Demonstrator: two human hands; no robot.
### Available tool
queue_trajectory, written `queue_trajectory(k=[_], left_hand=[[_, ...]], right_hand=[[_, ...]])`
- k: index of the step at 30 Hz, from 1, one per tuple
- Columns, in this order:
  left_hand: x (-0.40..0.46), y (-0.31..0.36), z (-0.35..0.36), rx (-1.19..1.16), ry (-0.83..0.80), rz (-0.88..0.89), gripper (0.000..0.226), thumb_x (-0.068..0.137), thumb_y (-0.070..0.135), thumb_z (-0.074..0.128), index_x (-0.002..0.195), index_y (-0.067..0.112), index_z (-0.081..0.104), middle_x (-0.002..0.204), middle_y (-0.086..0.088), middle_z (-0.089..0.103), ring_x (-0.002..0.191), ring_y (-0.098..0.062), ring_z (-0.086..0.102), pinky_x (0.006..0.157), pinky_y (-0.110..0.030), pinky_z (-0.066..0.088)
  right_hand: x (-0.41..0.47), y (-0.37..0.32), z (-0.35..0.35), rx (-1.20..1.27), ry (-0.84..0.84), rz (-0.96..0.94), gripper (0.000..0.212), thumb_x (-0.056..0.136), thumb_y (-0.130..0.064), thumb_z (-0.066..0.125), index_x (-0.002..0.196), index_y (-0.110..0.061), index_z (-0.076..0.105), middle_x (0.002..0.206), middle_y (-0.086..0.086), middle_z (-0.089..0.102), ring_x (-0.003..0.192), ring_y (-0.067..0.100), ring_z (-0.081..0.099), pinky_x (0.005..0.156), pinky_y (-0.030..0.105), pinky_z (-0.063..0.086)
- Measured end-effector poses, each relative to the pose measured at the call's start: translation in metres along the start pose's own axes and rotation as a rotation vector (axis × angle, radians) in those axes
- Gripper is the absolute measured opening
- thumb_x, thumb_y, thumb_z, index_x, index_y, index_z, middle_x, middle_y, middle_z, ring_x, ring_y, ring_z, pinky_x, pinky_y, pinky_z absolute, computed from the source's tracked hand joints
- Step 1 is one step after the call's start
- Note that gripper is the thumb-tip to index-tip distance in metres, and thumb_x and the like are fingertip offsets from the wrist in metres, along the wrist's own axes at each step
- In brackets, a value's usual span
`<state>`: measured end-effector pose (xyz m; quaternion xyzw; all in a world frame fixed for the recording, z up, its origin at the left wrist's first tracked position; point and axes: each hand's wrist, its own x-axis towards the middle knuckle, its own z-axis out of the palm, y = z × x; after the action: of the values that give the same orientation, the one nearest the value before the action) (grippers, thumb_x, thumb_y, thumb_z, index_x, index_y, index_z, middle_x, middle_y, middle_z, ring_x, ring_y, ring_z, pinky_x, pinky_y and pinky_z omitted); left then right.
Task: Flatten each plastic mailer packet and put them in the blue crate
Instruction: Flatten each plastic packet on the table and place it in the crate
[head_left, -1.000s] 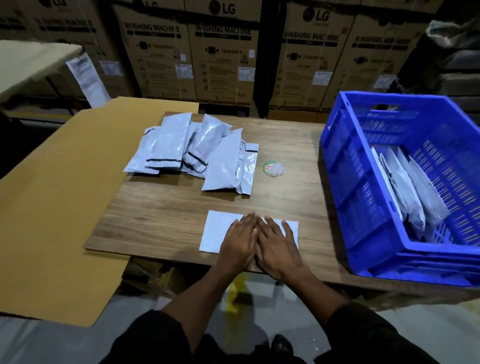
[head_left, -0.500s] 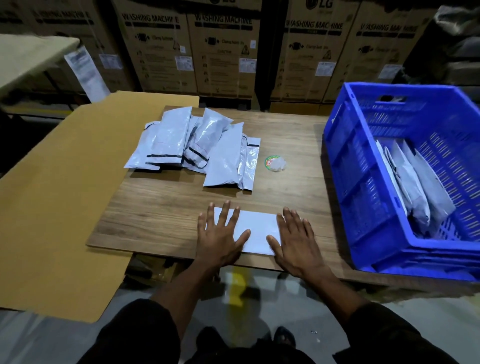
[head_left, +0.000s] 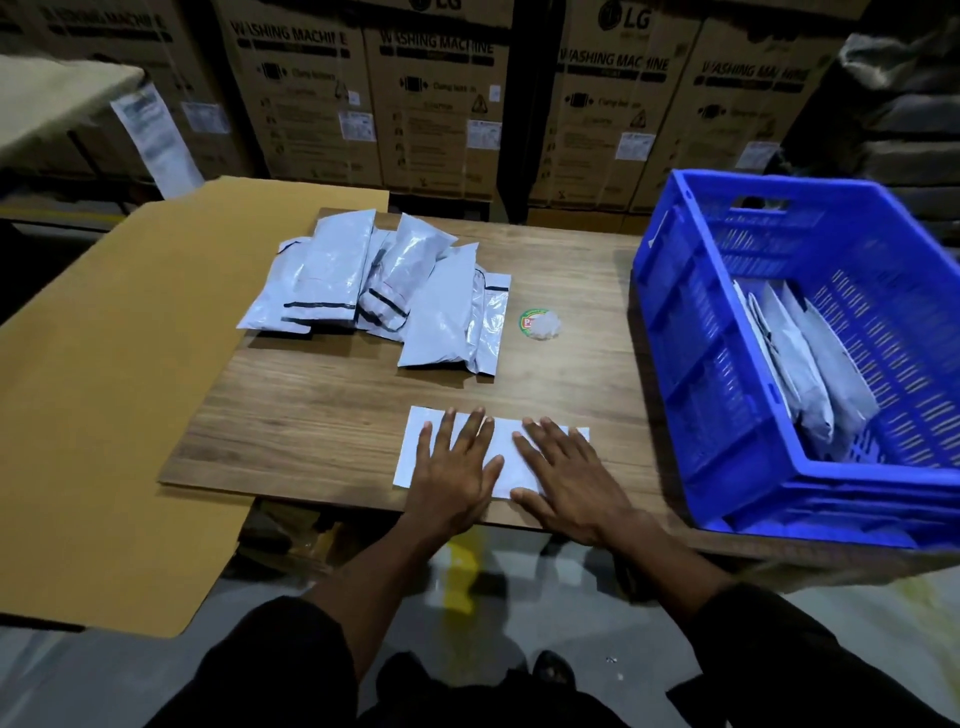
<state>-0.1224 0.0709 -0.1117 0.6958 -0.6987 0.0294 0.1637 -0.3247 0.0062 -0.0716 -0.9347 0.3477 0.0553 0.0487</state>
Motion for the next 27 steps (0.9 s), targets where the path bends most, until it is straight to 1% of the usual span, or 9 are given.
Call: queue_trajectory(k=[3, 7, 10, 13, 15, 19, 21, 25, 27], left_hand=[[0.003, -0.012, -0.006, 0.031, -0.079, -0.025, 0.056, 0.106, 0.051, 0.032, 0.148, 0.019, 0.05, 0.159, 0.0, 0.039, 0.148, -0.036, 0.032, 0.111, -0.067, 0.026], [0.009, -0.018, -0.003, -0.003, -0.177, -0.073, 0.079, 0.1, 0.068, 0.007, 0.155, 0.021, 0.039, 0.164, 0.004, 0.028, 0.153, -0.032, 0.02, 0.114, -0.073, 0.013], [0.004, -0.024, -0.006, -0.002, -0.16, 0.074, 0.09, 0.094, 0.078, 0.019, 0.157, 0.015, 0.033, 0.165, -0.001, 0.025, 0.153, -0.027, 0.019, 0.113, -0.074, 0.009], [0.0, -0.025, -0.011, 0.063, -0.097, 0.2, 0.067, 0.097, 0.055, 0.043, 0.145, 0.009, 0.052, 0.153, -0.006, 0.048, 0.14, -0.027, 0.047, 0.111, -0.07, 0.024], [0.003, -0.024, -0.012, 0.093, -0.046, 0.186, 0.053, 0.089, 0.029, 0.045, 0.137, 0.012, 0.06, 0.144, -0.005, 0.058, 0.13, -0.028, 0.057, 0.11, -0.065, 0.023], [0.008, -0.027, -0.025, 0.138, -0.019, 0.106, 0.057, 0.082, 0.016, 0.036, 0.133, 0.017, 0.063, 0.139, -0.003, 0.061, 0.132, -0.029, 0.054, 0.105, -0.074, 0.028], [0.011, -0.028, -0.029, 0.165, -0.002, 0.123, 0.054, 0.083, 0.013, 0.04, 0.133, 0.017, 0.062, 0.141, -0.003, 0.06, 0.14, -0.033, 0.045, 0.104, -0.078, 0.025], [0.014, -0.028, -0.035, 0.173, 0.04, 0.083, 0.055, 0.081, 0.01, 0.067, 0.134, 0.016, 0.057, 0.144, -0.003, 0.057, 0.147, -0.035, 0.031, 0.102, -0.081, 0.022], [0.014, -0.026, -0.044, 0.185, 0.085, 0.032, 0.069, 0.087, 0.027, 0.066, 0.149, 0.014, 0.039, 0.157, -0.005, 0.042, 0.151, -0.035, 0.023, 0.104, -0.08, 0.019]], right_hand=[[-0.011, 0.009, -0.008, -0.022, 0.022, -0.106, 0.077, 0.098, -0.064, 0.029, 0.158, -0.016, 0.02, 0.166, 0.008, 0.01, 0.153, 0.031, 0.007, 0.122, 0.049, 0.013], [-0.013, 0.008, -0.013, -0.016, 0.059, -0.147, 0.064, 0.093, -0.039, 0.044, 0.151, -0.012, 0.036, 0.161, 0.013, 0.027, 0.147, 0.039, 0.027, 0.114, 0.052, 0.033], [-0.007, 0.005, -0.016, 0.036, 0.071, -0.111, 0.064, 0.084, -0.029, 0.046, 0.146, -0.012, 0.04, 0.158, 0.014, 0.035, 0.14, 0.04, 0.039, 0.105, 0.052, 0.044], [-0.002, 0.004, -0.017, 0.081, 0.112, -0.101, 0.065, 0.084, -0.026, 0.049, 0.146, -0.013, 0.035, 0.16, 0.013, 0.03, 0.139, 0.04, 0.041, 0.101, 0.052, 0.046], [-0.006, 0.003, -0.018, 0.011, 0.179, -0.165, 0.068, 0.085, -0.028, 0.05, 0.149, -0.014, 0.034, 0.163, 0.009, 0.024, 0.142, 0.039, 0.036, 0.104, 0.057, 0.042], [-0.021, -0.002, -0.019, -0.247, 0.321, -0.526, 0.056, 0.089, -0.025, 0.054, 0.145, -0.026, 0.048, 0.157, -0.008, 0.037, 0.15, 0.036, 0.018, 0.106, 0.078, 0.016], [-0.018, 0.001, -0.016, -0.267, 0.397, -0.59, 0.037, 0.095, -0.021, 0.055, 0.13, -0.029, 0.063, 0.145, -0.012, 0.053, 0.149, 0.035, 0.022, 0.103, 0.081, 0.017], [0.004, 0.0, -0.029, -0.198, 0.532, -0.492, 0.019, 0.101, -0.023, 0.052, 0.106, -0.027, 0.071, 0.114, -0.008, 0.07, 0.139, 0.037, 0.043, 0.101, 0.059, 0.04], [0.01, -0.004, -0.049, -0.095, 0.611, -0.475, 0.021, 0.097, -0.025, 0.054, 0.096, -0.023, 0.074, 0.106, -0.003, 0.073, 0.116, 0.034, 0.063, 0.078, 0.041, 0.055]])
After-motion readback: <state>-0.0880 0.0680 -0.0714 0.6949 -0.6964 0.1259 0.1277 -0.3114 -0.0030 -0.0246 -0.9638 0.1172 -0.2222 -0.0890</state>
